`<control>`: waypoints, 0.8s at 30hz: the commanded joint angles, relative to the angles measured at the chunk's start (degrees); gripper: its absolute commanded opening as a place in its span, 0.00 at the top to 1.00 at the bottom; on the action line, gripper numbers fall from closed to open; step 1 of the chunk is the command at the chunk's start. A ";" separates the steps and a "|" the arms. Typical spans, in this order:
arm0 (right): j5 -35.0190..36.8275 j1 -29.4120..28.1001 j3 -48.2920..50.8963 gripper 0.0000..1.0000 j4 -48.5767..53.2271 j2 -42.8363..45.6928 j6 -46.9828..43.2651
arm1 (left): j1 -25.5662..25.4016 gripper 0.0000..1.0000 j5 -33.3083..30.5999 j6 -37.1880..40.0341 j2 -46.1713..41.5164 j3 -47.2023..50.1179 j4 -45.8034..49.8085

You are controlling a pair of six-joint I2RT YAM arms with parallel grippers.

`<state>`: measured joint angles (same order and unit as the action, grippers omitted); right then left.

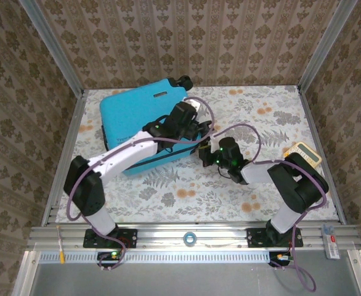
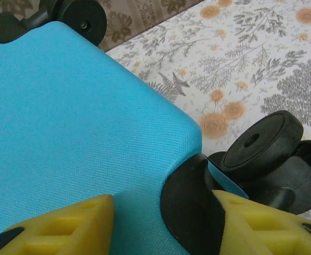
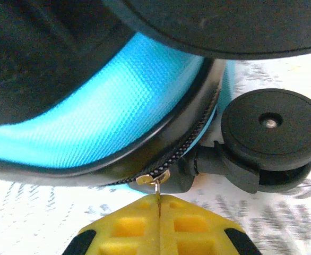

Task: Pack the luggage

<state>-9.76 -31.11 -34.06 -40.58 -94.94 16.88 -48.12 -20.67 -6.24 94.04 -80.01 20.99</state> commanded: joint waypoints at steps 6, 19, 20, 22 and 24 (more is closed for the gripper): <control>6.09 1.83 -2.24 1.00 -4.05 -2.42 -3.28 | 10.07 0.48 3.87 1.49 -6.21 8.89 13.26; -9.71 6.54 -6.06 1.00 -5.63 -5.71 -2.28 | 10.06 0.39 22.42 6.47 -5.67 -2.65 6.62; -11.07 6.54 -6.25 1.00 -5.85 -6.02 -1.88 | 9.98 0.38 24.22 6.54 -4.78 -4.35 6.33; -13.29 6.50 -6.45 1.00 -6.47 -6.49 -1.18 | 9.43 0.38 26.74 7.14 -2.57 -7.57 6.17; -14.29 6.41 -6.28 1.00 -7.34 -6.71 -0.48 | 8.41 0.37 27.96 8.27 -0.09 -10.90 6.00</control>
<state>-20.38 -24.88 -38.70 -44.21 -100.40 15.03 -38.61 1.15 -0.78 91.37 -86.67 27.46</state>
